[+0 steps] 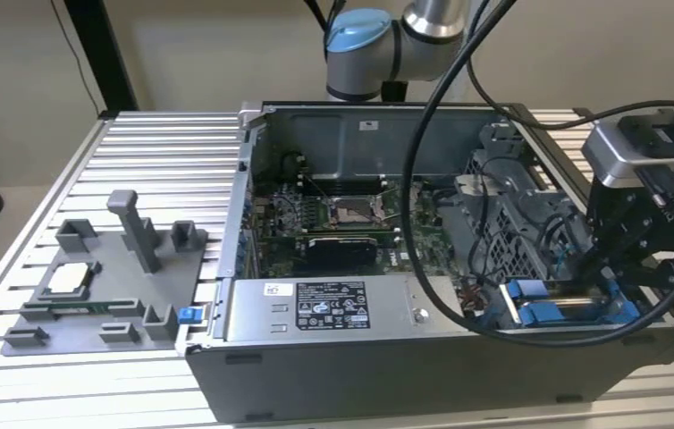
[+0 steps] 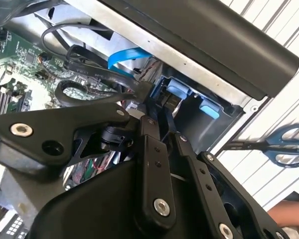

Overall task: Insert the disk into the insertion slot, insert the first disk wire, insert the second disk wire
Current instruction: 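Insert the first disk wire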

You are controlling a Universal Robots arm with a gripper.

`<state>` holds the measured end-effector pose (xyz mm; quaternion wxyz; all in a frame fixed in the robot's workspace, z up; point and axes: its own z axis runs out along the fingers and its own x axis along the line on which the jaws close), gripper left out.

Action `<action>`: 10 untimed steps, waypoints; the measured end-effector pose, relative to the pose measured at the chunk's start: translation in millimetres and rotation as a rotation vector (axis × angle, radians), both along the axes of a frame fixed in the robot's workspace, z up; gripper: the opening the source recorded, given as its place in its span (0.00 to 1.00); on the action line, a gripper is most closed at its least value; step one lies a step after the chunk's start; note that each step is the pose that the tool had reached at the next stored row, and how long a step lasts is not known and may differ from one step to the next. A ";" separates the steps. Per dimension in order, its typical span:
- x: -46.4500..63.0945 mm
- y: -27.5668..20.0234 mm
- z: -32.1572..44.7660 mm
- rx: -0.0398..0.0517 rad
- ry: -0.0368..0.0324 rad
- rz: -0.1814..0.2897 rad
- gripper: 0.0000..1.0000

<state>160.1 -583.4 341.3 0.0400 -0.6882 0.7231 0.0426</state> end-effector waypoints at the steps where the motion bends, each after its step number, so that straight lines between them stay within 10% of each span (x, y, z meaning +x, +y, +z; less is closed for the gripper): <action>1: 0.6 0.0 -0.2 0.0001 0.0000 0.002 0.00; 10: 2.5 0.0 -0.7 -0.0001 0.0001 -0.012 0.00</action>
